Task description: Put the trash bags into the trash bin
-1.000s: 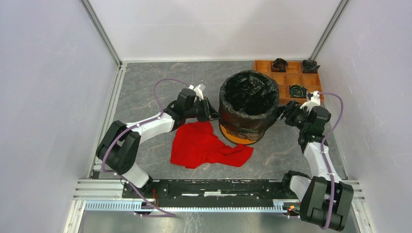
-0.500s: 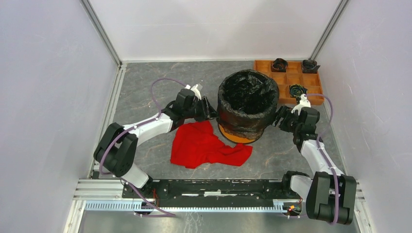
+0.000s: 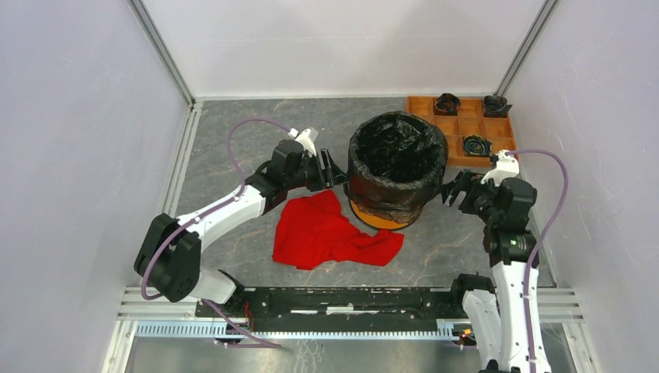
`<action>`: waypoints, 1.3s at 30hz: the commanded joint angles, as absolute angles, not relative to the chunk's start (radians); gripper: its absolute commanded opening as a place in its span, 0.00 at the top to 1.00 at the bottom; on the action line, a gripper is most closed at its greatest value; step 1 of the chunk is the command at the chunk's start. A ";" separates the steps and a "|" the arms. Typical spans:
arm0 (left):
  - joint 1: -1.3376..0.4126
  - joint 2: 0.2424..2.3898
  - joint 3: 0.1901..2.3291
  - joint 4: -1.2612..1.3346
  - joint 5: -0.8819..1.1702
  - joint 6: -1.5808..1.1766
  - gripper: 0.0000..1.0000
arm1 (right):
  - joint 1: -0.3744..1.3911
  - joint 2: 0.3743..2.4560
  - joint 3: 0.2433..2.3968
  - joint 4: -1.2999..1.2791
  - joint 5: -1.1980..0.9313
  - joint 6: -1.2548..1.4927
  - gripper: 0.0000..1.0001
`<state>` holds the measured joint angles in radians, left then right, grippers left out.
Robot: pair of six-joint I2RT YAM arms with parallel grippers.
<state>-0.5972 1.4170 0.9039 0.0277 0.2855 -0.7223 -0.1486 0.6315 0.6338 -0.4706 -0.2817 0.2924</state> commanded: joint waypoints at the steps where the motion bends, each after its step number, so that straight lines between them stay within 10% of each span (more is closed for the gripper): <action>1: -0.600 1.465 0.913 0.051 0.315 -0.690 0.33 | -0.146 0.602 0.708 -0.426 -0.368 0.298 0.11; 19: -0.603 1.587 0.927 0.164 0.390 -0.779 0.41 | -0.146 0.753 0.361 -0.071 -0.502 0.358 0.37; 27: -0.600 1.535 0.923 0.097 0.310 -0.734 0.44 | -0.146 0.761 0.587 -0.357 0.021 0.233 0.32; 39: -0.581 1.516 0.938 0.081 0.342 -0.748 0.37 | -0.168 1.036 0.945 -0.265 -0.094 0.298 0.13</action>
